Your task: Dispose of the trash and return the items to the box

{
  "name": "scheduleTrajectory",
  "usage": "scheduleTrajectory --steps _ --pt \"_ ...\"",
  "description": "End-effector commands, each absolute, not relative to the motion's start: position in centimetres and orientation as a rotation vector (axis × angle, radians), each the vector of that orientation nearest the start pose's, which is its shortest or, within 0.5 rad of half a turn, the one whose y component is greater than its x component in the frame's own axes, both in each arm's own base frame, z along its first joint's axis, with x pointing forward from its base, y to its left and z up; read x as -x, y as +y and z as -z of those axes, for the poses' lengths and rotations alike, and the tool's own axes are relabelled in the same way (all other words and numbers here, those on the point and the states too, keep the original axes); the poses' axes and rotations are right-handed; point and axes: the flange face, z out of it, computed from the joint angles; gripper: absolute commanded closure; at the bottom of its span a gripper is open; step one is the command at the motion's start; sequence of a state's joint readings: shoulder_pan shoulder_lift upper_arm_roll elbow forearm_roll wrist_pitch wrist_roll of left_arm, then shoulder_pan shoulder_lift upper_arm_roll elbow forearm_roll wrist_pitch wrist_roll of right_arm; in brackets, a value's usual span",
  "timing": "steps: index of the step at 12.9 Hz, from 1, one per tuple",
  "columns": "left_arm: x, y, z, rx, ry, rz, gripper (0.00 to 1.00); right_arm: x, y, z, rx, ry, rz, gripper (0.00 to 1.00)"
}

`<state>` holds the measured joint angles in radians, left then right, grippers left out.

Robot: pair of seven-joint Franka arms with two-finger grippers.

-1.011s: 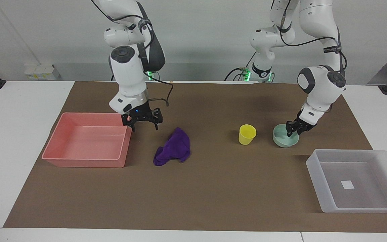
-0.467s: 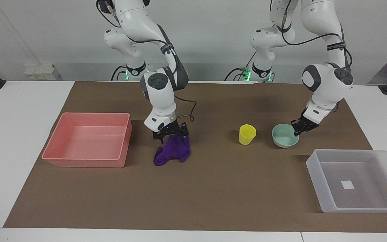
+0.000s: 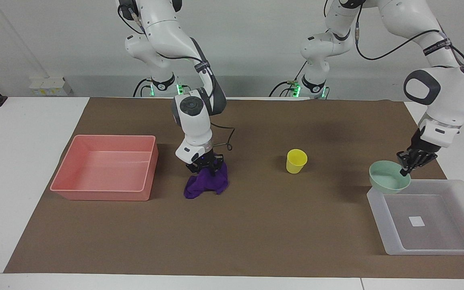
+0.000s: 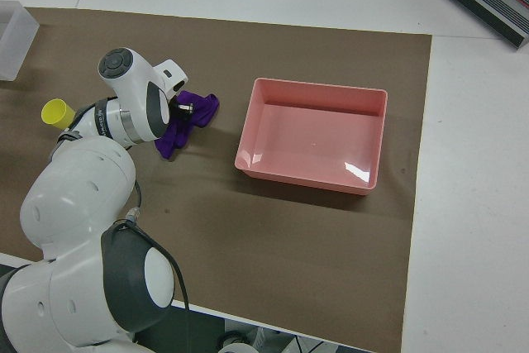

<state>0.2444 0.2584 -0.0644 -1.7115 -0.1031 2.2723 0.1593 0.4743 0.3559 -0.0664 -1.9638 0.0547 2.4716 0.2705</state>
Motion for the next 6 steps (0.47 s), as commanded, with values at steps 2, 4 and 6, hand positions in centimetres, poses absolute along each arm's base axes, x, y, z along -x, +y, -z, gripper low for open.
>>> scheduleTrajectory --steps 2,4,6 --pt "-70.5 16.3 -44.3 3.118 -0.136 0.505 1.0 -57.4 23.3 -34.9 3.065 -0.076 0.22 1.0" --pt "-71.4 18.2 -42.4 3.112 -0.156 0.472 1.0 -57.6 21.5 -37.9 3.061 -0.039 0.24 1.0" --pt "-71.9 20.0 -40.0 3.1 -0.167 0.44 1.0 -57.4 19.7 -41.8 3.08 -0.033 0.262 1.0"
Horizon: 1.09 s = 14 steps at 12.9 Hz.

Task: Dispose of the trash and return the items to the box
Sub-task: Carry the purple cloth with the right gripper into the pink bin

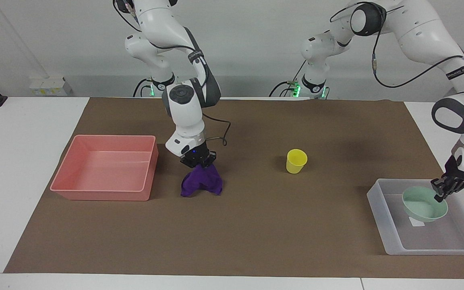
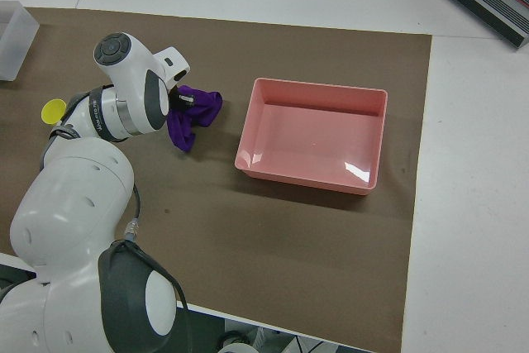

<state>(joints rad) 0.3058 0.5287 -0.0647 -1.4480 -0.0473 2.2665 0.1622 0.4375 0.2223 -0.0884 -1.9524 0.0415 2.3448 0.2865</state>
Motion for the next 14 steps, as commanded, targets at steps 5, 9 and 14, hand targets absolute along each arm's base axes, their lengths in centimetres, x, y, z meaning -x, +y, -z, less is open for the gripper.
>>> scheduleTrajectory --steps 5,9,14 --pt "-71.7 20.8 -36.3 3.112 -0.179 0.382 1.0 -55.1 15.4 -51.2 3.104 0.01 0.293 1.0" --pt "-71.1 20.6 -35.4 3.125 -0.182 0.336 0.91 -53.5 12.6 -55.6 3.092 0.065 0.329 1.0" --pt "-71.4 20.3 -36.0 3.123 -0.155 0.326 0.07 -52.8 6.9 -58.8 3.116 0.087 0.296 1.0"
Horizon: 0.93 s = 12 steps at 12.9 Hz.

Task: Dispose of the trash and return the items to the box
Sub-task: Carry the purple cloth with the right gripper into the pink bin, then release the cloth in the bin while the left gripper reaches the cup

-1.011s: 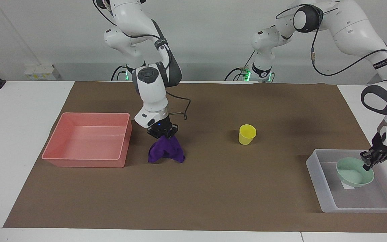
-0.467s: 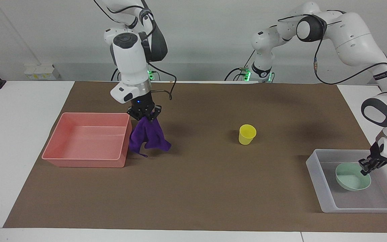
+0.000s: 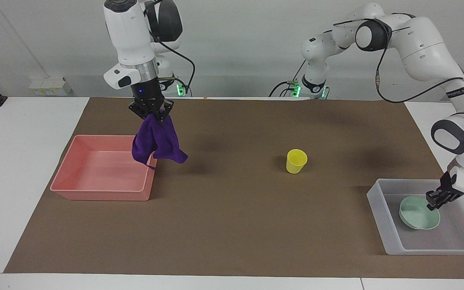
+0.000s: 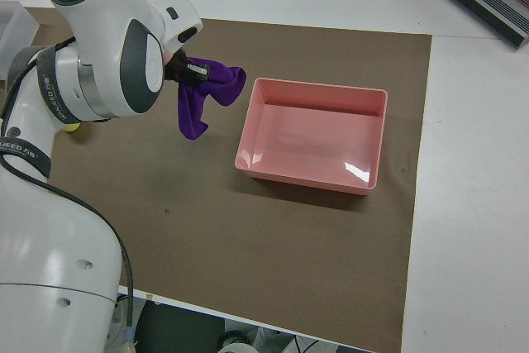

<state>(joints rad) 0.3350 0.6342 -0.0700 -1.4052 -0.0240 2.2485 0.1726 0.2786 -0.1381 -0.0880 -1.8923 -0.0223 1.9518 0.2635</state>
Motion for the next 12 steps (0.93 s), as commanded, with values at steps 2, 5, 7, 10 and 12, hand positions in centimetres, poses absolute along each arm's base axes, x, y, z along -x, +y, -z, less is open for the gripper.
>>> scheduleTrajectory --steps 2,5,7,10,12 --pt "-71.5 19.8 -37.5 3.078 -0.018 0.342 0.0 -52.9 2.5 -57.9 3.136 0.063 0.271 1.0" --pt "-70.5 15.5 -42.4 3.067 0.118 0.379 0.0 -52.9 -4.2 -55.4 3.165 -0.031 0.223 1.0" --pt "-68.4 11.9 -44.2 3.063 0.179 0.378 0.0 -53.0 -6.7 -53.0 3.172 -0.011 0.177 1.0" --pt "-64.6 6.3 -46.5 3.065 0.27 0.338 0.0 -53.7 -7.6 -48.1 3.174 0.001 0.13 1.0" --pt "-62.1 0.9 -46.3 3.086 0.265 0.289 0.0 -53.8 -8.3 -45.0 3.176 0.017 0.122 1.0"
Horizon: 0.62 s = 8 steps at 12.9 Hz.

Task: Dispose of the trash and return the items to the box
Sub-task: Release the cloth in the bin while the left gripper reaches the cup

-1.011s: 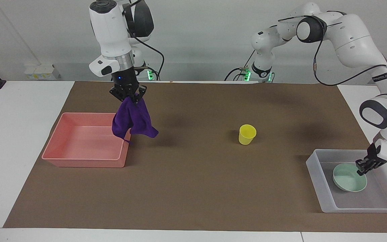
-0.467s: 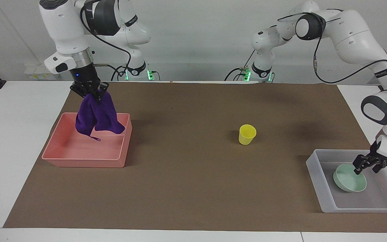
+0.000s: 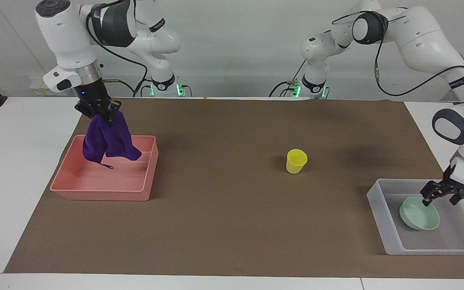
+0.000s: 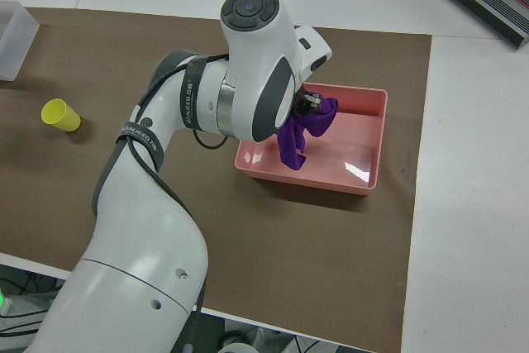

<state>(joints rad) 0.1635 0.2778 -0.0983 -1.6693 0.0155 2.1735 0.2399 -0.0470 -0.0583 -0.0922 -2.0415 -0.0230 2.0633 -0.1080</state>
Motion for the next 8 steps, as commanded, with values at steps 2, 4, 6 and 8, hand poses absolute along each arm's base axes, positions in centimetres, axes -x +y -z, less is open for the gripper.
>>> scheduleTrajectory --steps 2,4,6,8 --pt "-60.4 -4.3 -45.2 3.107 0.232 0.257 0.0 -54.1 -8.4 -41.7 3.178 0.019 0.125 1.0" --pt "-58.6 -10.0 -44.0 3.123 0.224 0.269 0.0 -54.8 -8.4 -39.6 3.179 0.027 0.154 1.0" --pt "-56.9 -14.0 -41.9 3.14 0.191 0.269 0.0 -55.8 -8.5 -36.9 3.171 0.049 0.172 1.0" --pt "-55.4 -15.8 -40.5 3.144 0.208 0.271 0.0 -56.4 -8.2 -35.1 3.173 0.047 0.182 1.0"
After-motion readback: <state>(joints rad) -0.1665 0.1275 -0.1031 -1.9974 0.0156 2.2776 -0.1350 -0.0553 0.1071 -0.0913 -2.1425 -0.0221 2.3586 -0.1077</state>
